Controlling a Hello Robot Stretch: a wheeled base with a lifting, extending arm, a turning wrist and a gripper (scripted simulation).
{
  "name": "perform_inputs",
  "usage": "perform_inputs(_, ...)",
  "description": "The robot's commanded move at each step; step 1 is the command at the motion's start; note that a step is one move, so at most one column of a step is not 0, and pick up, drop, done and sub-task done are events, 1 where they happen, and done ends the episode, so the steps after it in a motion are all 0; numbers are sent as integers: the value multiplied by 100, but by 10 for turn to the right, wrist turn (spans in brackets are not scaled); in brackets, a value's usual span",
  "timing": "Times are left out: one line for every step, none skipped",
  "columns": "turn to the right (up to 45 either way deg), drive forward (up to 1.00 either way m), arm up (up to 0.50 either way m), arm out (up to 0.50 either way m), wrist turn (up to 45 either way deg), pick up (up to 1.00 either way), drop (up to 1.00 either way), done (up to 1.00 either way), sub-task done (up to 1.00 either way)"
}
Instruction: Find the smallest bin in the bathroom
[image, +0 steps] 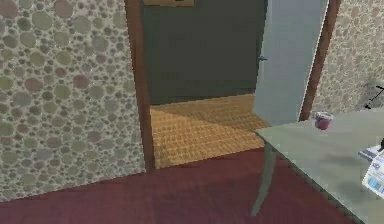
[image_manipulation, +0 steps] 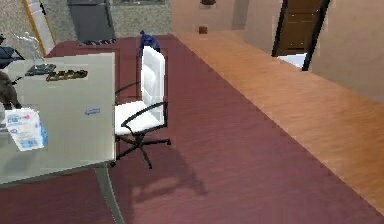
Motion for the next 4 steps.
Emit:
perform_inputs(0,100,0,0,0,0,0,0,0)
perform_inputs(90,0,0,0,0,0,0,0,0)
perform_inputs(0,25,0,0,0,0,0,0,0)
perform_inputs(60,0,0,0,0,0,0,0,0)
